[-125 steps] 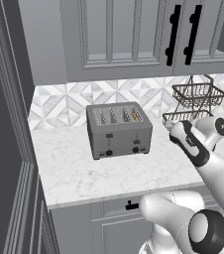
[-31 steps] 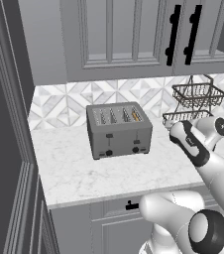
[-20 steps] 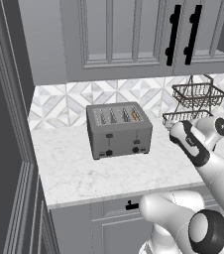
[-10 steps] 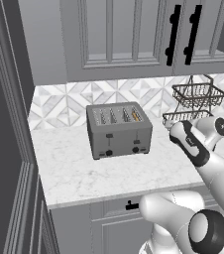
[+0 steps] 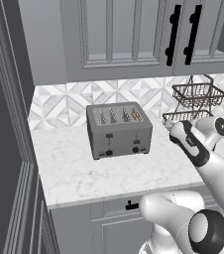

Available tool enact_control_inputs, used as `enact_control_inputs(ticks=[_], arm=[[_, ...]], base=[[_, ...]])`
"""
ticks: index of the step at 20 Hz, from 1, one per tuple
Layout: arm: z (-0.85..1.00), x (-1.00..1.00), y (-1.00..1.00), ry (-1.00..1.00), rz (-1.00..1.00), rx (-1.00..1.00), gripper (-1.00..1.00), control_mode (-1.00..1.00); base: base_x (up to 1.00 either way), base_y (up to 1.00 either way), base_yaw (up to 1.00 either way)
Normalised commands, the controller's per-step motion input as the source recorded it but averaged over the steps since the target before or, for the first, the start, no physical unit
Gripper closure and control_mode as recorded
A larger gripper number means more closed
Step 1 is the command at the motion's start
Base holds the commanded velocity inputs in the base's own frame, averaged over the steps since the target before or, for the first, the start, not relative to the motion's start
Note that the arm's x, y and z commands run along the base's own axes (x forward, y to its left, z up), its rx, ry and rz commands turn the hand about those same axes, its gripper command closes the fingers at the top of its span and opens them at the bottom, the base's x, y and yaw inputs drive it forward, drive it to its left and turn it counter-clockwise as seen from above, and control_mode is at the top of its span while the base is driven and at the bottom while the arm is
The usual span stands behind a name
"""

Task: Start the toaster. Once the lever pops up, take the bread to the plate on the dining counter.

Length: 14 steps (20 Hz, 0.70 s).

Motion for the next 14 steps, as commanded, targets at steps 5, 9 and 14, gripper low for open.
enact_control_inputs(ticks=[5, 9, 14], arm=[[0.00, 0.00, 0.00, 0.00, 0.00, 0.00, -1.00, -1.00], [0.00, 0.00, 0.00, 0.00, 0.00, 0.00, -1.00, -1.00], [0.00, 0.00, 0.00, 0.00, 0.00, 0.00, -1.00, -1.00]], base=[[0.00, 0.00, 0.00], [0.00, 0.00, 0.00], [0.00, 0.00, 0.00]])
